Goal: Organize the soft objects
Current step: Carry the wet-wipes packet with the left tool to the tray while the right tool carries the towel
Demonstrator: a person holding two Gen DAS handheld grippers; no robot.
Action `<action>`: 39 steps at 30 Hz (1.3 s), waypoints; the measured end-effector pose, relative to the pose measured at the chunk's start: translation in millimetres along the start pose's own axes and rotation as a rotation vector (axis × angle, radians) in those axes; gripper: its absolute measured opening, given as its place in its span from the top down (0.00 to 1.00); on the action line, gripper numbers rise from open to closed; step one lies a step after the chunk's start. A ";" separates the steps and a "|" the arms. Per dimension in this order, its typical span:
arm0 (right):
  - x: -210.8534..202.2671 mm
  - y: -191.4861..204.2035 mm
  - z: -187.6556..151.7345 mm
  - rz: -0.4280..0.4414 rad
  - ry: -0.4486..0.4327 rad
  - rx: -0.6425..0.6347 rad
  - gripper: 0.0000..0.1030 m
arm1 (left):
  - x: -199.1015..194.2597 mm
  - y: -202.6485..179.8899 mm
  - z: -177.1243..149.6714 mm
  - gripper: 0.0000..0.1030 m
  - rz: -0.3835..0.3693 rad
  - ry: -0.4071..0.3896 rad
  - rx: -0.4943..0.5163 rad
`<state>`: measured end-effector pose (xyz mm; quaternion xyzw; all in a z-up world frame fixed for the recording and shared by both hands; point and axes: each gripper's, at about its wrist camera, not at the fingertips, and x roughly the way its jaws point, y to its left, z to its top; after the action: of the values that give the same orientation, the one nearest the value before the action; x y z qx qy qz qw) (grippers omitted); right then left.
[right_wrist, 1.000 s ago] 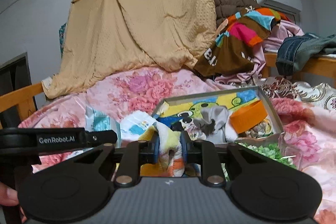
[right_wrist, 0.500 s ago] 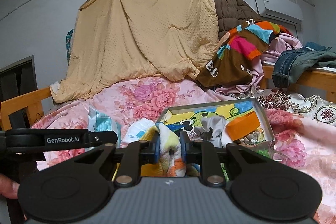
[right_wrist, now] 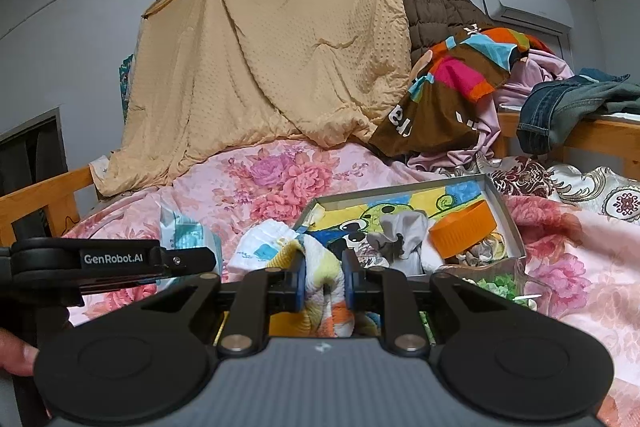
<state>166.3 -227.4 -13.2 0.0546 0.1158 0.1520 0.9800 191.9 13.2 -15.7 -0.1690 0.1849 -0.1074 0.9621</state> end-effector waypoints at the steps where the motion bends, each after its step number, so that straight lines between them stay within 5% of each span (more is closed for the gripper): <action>1: 0.2 -0.3 1.0 0.000 -0.004 -0.002 0.81 | 1.8 1.3 0.5 0.72 0.002 0.000 -0.008; 12: 35.3 -20.1 45.6 -0.001 -0.074 -0.017 0.81 | 53.0 -8.2 36.3 0.72 -0.055 0.004 0.049; 23: 144.1 -47.9 98.6 -0.090 -0.051 -0.077 0.81 | 160.7 5.1 75.1 0.71 -0.089 0.089 0.117; 34: 230.4 -68.7 103.8 -0.138 0.095 -0.035 0.80 | 224.8 -0.1 68.0 0.71 -0.047 0.184 0.348; 39: 241.9 -70.7 92.1 -0.138 0.179 -0.055 0.79 | 241.4 -0.9 59.8 0.71 -0.052 0.235 0.360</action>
<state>433.2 -225.9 14.9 0.0059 0.2023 0.0915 0.9750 434.5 -35.5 -40.1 0.0147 0.2689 -0.1824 0.9456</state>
